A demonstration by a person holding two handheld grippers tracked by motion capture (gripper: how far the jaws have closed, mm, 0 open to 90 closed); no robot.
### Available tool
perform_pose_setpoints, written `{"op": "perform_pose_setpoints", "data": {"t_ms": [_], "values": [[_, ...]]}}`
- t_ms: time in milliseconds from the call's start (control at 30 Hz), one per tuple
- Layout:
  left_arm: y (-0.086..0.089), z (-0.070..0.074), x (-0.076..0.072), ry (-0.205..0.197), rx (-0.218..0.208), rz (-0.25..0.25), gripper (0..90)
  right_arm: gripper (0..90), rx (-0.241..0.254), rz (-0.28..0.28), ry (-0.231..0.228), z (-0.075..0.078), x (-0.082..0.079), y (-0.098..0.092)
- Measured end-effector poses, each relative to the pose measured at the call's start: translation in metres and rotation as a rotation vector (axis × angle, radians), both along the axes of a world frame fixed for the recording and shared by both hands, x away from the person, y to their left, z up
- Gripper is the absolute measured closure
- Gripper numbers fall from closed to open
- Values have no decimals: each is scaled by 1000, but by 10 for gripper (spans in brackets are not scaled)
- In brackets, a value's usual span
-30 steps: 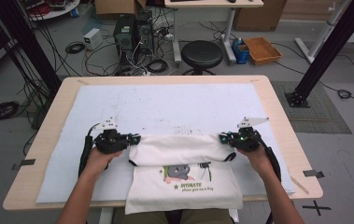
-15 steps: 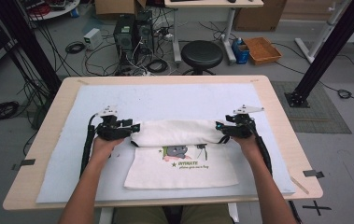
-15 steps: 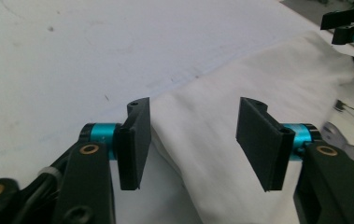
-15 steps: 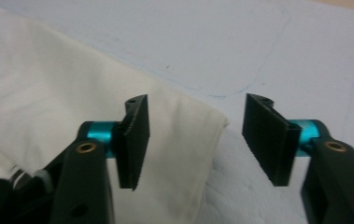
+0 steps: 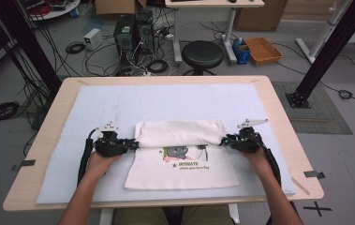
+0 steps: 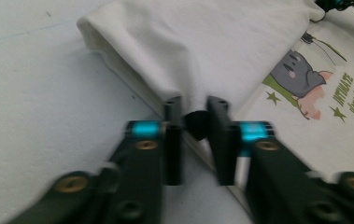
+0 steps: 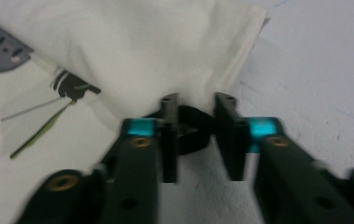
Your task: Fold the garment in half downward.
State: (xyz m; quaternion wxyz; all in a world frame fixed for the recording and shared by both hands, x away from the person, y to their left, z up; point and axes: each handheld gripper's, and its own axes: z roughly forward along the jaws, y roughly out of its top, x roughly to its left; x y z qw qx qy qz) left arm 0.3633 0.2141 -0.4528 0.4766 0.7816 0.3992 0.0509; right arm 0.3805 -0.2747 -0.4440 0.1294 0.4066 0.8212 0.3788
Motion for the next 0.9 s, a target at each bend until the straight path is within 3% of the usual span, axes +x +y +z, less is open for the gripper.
{"op": "perform_pose_setpoints", "data": {"t_ms": [67,200,400,667,900], "values": [[0,1,-2,-15,-5,-23,852,829,6,10,-15,2,-2,-2],[4,7,-12,-55,-73,-56,854,839,68,38,-40,11,-12,-11],[18,17,-40,-83,-115,-128,851,840,102,110,-73,19,-40,-23],[31,14,-76,-69,-106,-246,851,844,119,220,-76,22,-81,-34],[34,6,-96,-59,-92,-330,851,844,108,293,-23,12,-108,-39]]}}
